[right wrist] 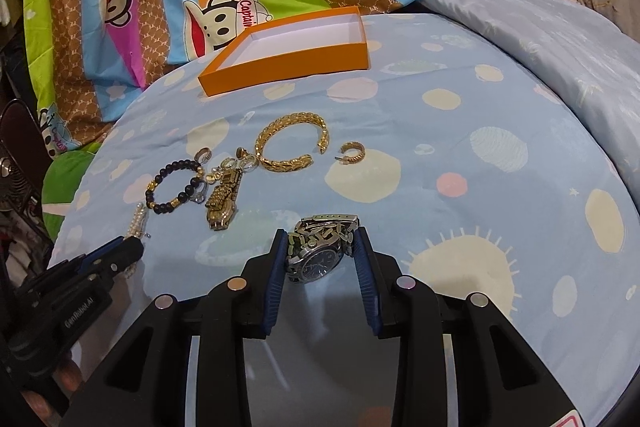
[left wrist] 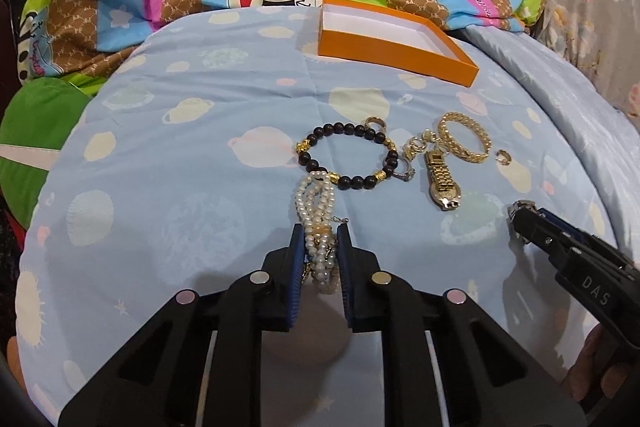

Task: Organize jewelry
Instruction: 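Carry the pearl bracelet and silver watch into the orange box and open both tools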

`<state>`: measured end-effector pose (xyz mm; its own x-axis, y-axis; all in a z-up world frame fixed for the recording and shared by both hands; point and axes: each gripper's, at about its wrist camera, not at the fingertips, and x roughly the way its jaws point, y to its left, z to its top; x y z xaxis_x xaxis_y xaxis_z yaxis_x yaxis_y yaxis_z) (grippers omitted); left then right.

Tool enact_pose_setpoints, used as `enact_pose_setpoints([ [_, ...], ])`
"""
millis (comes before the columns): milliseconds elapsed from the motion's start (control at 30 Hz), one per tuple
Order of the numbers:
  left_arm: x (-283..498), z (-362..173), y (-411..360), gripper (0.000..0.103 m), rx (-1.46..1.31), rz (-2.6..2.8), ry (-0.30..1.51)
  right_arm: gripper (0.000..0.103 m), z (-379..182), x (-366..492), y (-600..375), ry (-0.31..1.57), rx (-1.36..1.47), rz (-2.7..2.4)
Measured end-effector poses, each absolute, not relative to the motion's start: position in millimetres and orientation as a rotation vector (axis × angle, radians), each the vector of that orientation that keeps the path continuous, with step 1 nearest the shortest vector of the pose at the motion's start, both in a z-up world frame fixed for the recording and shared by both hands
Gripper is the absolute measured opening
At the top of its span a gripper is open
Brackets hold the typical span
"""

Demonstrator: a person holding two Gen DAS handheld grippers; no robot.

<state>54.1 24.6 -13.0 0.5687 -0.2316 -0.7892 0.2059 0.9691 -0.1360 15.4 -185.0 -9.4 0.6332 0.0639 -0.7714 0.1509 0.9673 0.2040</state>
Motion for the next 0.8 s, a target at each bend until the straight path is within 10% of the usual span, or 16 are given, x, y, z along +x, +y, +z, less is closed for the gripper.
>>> enact_pose_setpoints([
  [800,155.8,106.5,-5.5,0.015,0.077,-0.415,0.643,0.032,100.8,141.9,-215.1,0.662,0.106,0.02],
])
